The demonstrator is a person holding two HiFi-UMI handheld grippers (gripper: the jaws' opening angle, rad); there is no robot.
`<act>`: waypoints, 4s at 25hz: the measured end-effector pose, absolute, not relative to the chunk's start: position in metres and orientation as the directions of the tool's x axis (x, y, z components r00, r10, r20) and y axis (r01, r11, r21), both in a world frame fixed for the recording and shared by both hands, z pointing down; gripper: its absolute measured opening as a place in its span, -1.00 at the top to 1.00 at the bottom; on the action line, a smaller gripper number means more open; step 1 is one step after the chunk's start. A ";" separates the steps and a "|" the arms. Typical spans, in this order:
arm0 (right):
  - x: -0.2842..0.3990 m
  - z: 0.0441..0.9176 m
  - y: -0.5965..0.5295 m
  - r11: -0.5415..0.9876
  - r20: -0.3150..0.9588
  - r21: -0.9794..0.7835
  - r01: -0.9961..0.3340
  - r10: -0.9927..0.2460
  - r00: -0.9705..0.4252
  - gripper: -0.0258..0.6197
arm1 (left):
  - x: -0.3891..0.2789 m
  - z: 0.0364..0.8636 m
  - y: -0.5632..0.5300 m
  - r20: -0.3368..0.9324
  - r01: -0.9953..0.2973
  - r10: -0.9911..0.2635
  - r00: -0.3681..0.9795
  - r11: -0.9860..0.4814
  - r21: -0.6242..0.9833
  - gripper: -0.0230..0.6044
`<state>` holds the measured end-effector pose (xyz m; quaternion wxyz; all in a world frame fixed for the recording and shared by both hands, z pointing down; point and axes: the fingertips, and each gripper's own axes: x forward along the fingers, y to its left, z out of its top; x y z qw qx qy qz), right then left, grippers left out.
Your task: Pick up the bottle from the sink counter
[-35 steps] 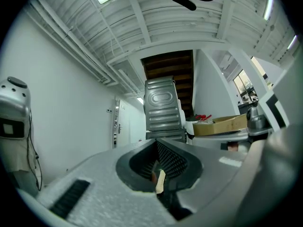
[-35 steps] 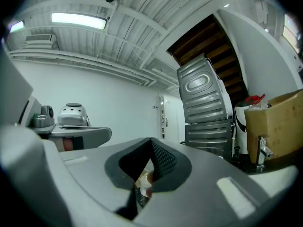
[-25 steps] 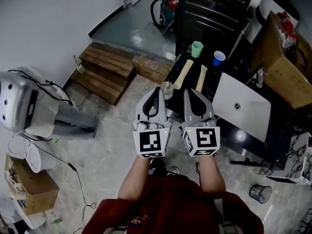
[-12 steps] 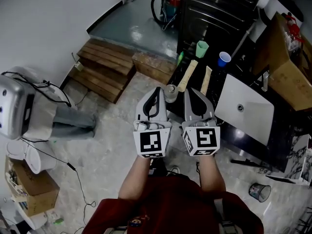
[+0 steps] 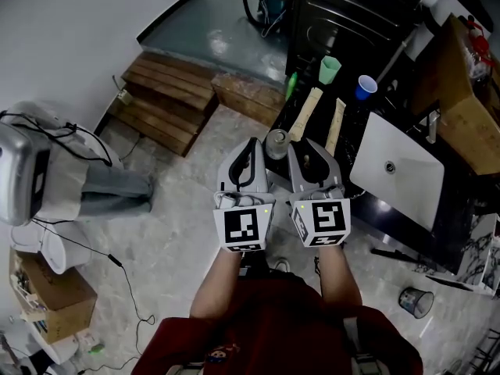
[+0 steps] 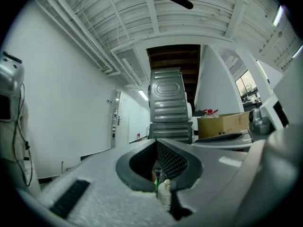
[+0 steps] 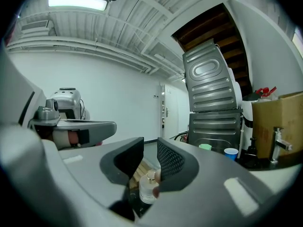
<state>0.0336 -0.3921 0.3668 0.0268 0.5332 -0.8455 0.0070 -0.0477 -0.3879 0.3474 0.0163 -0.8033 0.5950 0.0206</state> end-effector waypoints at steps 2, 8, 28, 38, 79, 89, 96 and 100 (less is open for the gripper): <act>0.032 0.374 -0.395 0.428 0.067 0.014 -0.904 -0.902 -0.427 0.62 | -0.050 0.353 -0.390 -0.043 -0.957 -0.956 0.290 -0.290 -0.001 0.92; 0.025 0.395 -0.403 0.429 0.107 0.001 -0.903 -0.898 -0.427 0.48 | -0.058 0.369 -0.398 -0.016 -0.958 -0.958 0.287 -0.287 0.021 0.92; 0.009 0.462 -0.438 0.416 0.248 -0.026 -0.909 -0.878 -0.409 -0.01 | -0.077 0.412 -0.433 0.060 -0.950 -0.950 0.308 -0.303 0.073 0.92; 0.006 0.495 -0.453 0.402 0.317 -0.046 -0.915 -0.862 -0.395 -0.20 | -0.079 0.435 -0.447 0.105 -0.946 -0.942 0.319 -0.312 0.086 0.92; -0.005 0.549 -0.484 0.405 0.441 0.006 -0.914 -0.822 -0.362 -0.12 | -0.100 0.473 -0.471 0.177 -0.951 -0.936 0.305 -0.289 0.112 0.92; -0.005 0.548 -0.485 0.395 0.434 0.006 -0.919 -0.829 -0.353 -0.12 | -0.101 0.471 -0.468 0.172 -0.949 -0.935 0.312 -0.295 0.115 0.92; -0.003 0.549 -0.484 0.384 0.436 0.005 -0.923 -0.832 -0.343 -0.12 | -0.100 0.466 -0.466 0.166 -0.946 -0.933 0.319 -0.305 0.106 0.92; -0.002 0.546 -0.483 0.382 0.425 -0.013 -0.924 -0.835 -0.350 -0.12 | -0.097 0.463 -0.467 0.155 -0.945 -0.933 0.324 -0.311 0.105 0.92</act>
